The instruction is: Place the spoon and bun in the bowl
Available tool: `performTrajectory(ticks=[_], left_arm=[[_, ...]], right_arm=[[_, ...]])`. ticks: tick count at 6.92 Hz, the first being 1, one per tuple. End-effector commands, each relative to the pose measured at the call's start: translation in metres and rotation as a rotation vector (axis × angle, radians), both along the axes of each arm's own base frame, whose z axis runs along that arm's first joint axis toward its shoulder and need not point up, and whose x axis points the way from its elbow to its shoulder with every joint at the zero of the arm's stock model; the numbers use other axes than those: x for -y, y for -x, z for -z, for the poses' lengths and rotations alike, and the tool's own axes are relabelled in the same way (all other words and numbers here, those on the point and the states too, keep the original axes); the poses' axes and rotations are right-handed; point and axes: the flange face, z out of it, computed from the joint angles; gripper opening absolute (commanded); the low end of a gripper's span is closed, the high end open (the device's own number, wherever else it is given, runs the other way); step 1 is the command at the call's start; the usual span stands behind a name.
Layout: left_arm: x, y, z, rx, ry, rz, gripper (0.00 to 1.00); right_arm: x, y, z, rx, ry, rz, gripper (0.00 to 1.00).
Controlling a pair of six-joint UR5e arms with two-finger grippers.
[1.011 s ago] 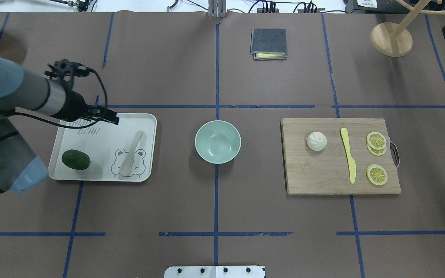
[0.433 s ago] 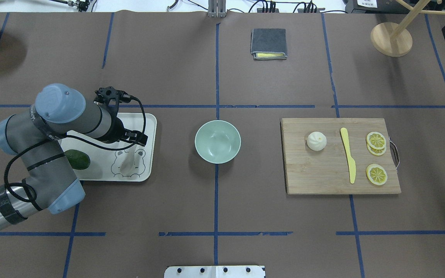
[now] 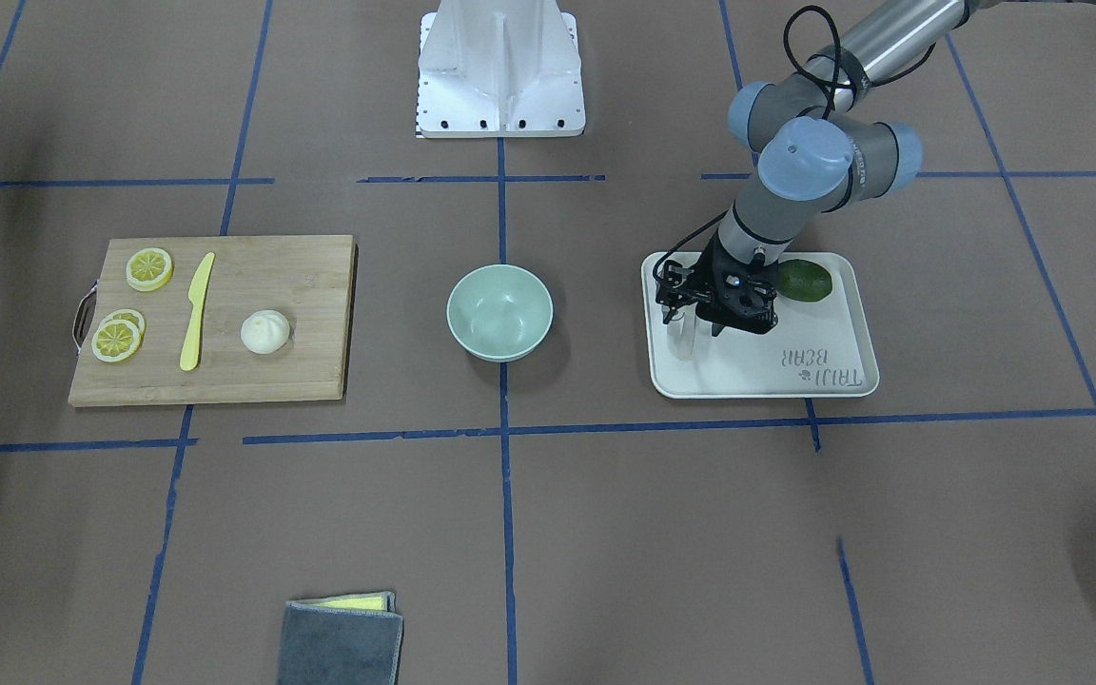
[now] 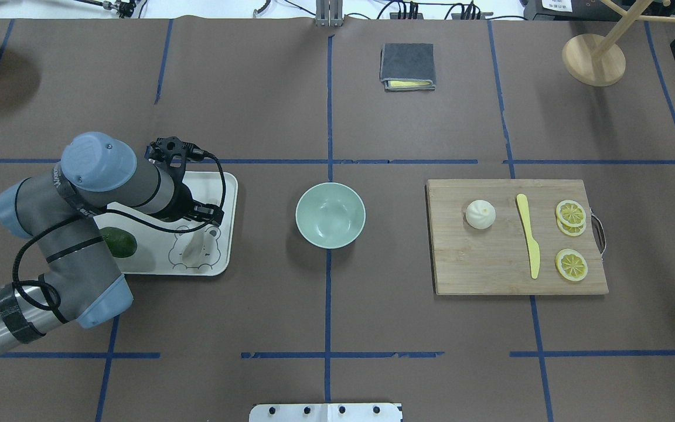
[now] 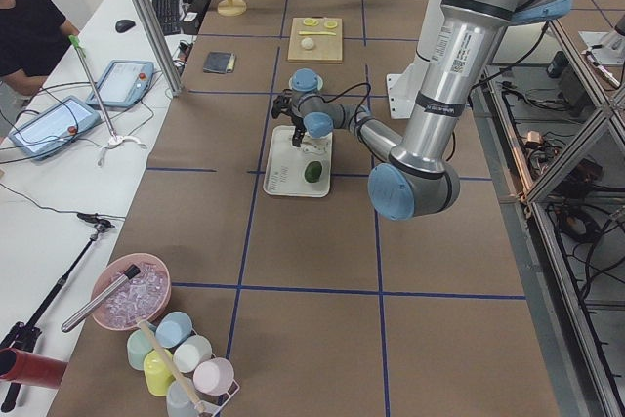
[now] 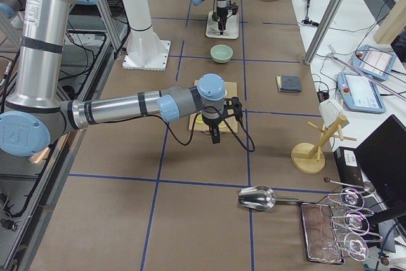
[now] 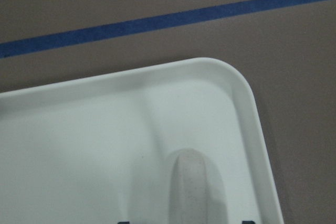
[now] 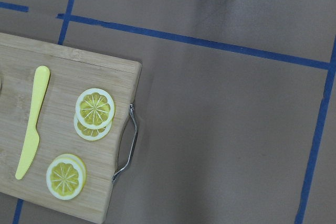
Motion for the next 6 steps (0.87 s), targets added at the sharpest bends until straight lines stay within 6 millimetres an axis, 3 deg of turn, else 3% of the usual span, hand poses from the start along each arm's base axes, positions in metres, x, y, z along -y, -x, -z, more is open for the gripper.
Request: performTrajectory(ticks=[1, 2, 3, 6], left_arm=[[-0.001, 0.0, 0.005, -0.01, -0.009, -0.004, 0.0], [0.001, -0.002, 0.01, -0.016, -0.014, -0.004, 0.0], [0.001, 0.0, 0.03, -0.044, -0.034, -0.003, 0.0], [0.014, -0.015, 0.127, -0.173, -0.071, 0.028, 0.0]], right_arm=[[0.0, 0.0, -0.001, -0.001, 0.002, 0.0, 1.0], [-0.001, 0.0, -0.002, 0.0, 0.005, 0.0, 1.0], [-0.001, 0.0, -0.002, 0.0, 0.005, 0.0, 1.0], [0.0, 0.0, 0.0, 0.001, 0.0, -0.001, 1.0]])
